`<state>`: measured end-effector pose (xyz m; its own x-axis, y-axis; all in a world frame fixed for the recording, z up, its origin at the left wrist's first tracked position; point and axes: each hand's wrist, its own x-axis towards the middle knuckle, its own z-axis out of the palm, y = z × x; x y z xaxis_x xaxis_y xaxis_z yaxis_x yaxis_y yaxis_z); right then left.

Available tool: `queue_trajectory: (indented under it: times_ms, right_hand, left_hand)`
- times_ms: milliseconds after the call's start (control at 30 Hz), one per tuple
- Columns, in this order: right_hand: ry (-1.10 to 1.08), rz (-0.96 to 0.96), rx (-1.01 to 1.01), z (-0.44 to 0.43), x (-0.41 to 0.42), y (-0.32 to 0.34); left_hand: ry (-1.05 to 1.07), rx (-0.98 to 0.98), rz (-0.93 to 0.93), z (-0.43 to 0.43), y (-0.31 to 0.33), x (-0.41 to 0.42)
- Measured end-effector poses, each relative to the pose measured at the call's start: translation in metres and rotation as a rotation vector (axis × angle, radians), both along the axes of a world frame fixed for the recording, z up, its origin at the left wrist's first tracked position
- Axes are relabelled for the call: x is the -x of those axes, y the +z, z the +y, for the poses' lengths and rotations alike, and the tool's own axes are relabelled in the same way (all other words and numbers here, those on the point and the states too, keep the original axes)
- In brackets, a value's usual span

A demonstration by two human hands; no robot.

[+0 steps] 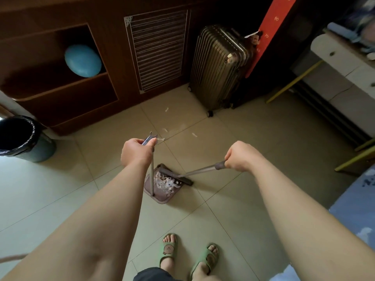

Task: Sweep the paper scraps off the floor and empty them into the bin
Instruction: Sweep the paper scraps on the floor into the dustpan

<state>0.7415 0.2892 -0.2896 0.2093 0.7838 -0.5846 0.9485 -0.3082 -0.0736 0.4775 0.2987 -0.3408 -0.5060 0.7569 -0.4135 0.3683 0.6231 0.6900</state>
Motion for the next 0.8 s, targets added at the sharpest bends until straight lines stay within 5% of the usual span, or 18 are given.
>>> queue_trajectory:
  times_ms: [200,800]
  right_hand:
    - [-0.079,-0.073,-0.086,-0.007,0.002,0.005]
    - [-0.019,-0.113,0.169,-0.050,0.036,-0.051]
  left_hand:
    - [-0.085,0.063,-0.013,-0.014,-0.005,0.008]
    - [-0.121,0.096,-0.104,-0.048,-0.025,0.033]
